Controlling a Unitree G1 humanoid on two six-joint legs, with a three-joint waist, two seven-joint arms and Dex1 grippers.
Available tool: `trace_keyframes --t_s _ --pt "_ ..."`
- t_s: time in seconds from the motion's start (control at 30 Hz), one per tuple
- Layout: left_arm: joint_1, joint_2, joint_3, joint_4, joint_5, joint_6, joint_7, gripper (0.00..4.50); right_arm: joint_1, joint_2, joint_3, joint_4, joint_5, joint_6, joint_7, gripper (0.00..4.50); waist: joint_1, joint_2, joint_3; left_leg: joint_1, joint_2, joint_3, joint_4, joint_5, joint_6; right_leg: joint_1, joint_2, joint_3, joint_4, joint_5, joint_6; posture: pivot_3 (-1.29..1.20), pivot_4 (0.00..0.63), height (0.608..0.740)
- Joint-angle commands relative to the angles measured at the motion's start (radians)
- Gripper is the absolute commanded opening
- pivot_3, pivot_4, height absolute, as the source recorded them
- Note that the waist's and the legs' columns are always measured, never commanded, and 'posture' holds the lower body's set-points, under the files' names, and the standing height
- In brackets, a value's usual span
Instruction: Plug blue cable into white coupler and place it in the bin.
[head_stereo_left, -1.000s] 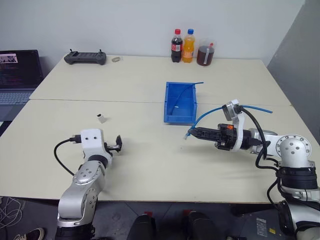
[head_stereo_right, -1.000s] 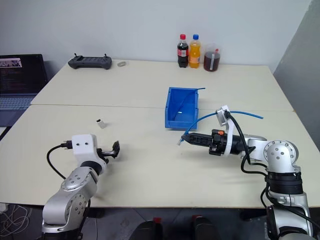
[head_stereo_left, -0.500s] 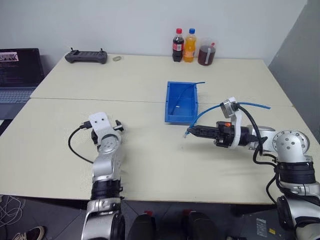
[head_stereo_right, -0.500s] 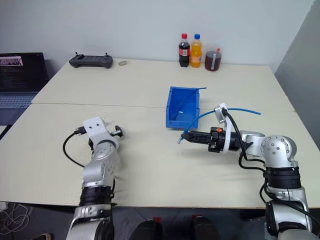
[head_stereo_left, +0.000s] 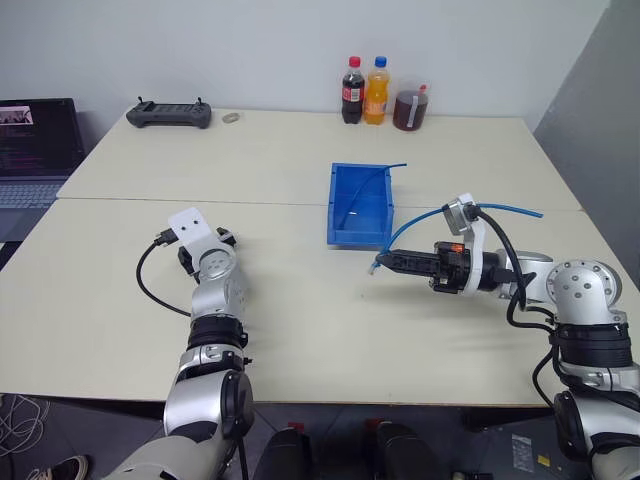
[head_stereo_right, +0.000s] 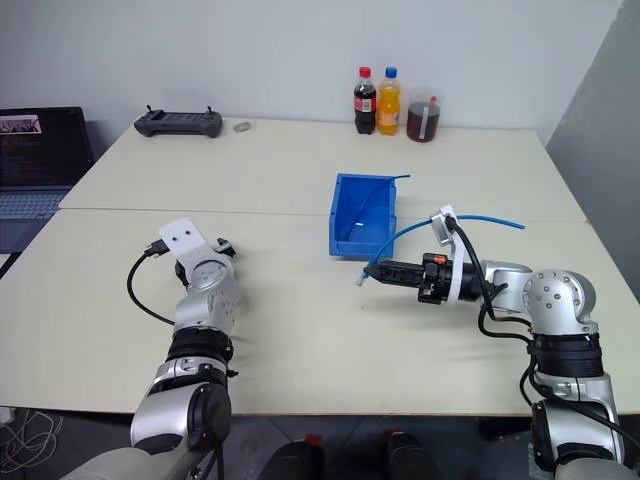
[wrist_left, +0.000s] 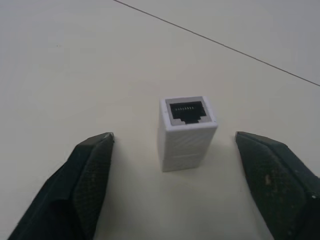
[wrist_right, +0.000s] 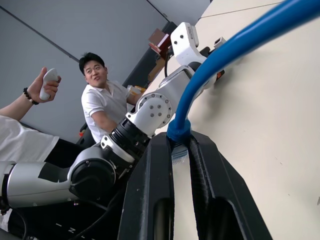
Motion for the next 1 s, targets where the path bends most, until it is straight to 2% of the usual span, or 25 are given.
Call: trace_keyframes --t_s 0.03,0.43,0.57,0.67,0.77,0.9,1.0 --pt "-0.007 0.000 0.001 0.033 -0.001 -0.012 -0.002 3.04 0.003 -0.004 -0.034 -0.041 0.016 0.000 -0.005 0.18 0.000 0.000 0.000 0.000 0.000 0.000 0.000 0.000 0.000 0.000 0.000 0.000 0.000 0.000 0.000 0.00 0.150 0.740" --pt "-0.004 -0.007 -0.015 0.029 0.003 -0.016 -0.013 0.80 0.030 0.005 -0.040 -0.056 0.017 0.001 -0.018 0.18 0.020 0.000 0.000 0.000 0.000 0.000 0.001 0.000 0.000 0.000 -0.001 0.000 0.000 0.000 0.000 0.00 0.150 0.740" --pt "0.012 -0.004 -0.016 -0.002 0.002 0.001 -0.016 0.80 0.036 0.012 -0.041 -0.064 0.019 -0.001 -0.024 0.18 0.021 0.000 0.000 0.000 0.000 0.000 0.001 0.000 0.000 0.000 -0.001 0.000 0.000 0.000 0.000 0.00 0.150 0.740" --pt "0.058 -0.001 -0.043 -0.096 0.007 0.074 -0.056 0.80 0.038 0.020 -0.041 -0.073 0.019 -0.004 -0.031 0.18 0.021 0.000 0.000 0.000 0.000 0.000 0.000 0.000 0.000 0.000 0.000 0.000 0.000 0.000 0.000 0.00 0.150 0.740" --pt "0.153 0.043 -0.159 -0.276 0.008 0.203 -0.254 0.80 0.037 0.028 -0.042 -0.093 0.020 -0.009 -0.044 0.18 0.019 0.000 0.000 0.000 0.000 0.000 0.000 0.000 0.000 0.000 -0.001 0.000 0.000 0.000 0.000 0.00 0.150 0.740" --pt "0.336 0.216 -0.353 -0.592 0.000 0.321 -0.590 0.80 0.031 0.021 -0.018 -0.146 -0.017 -0.044 -0.047 0.18 0.017 0.001 0.000 0.000 0.000 0.000 -0.001 0.001 -0.001 0.000 0.000 0.000 0.000 0.000 0.000 0.00 0.150 0.740" --pt "0.408 0.296 -0.412 -0.727 -0.041 0.381 -0.749 0.80 0.026 0.027 0.003 -0.170 -0.029 -0.060 -0.047 0.18 0.014 0.001 0.000 0.001 0.000 0.000 -0.001 0.001 -0.001 0.000 -0.001 0.000 0.000 0.000 0.000 0.00 0.150 0.740"
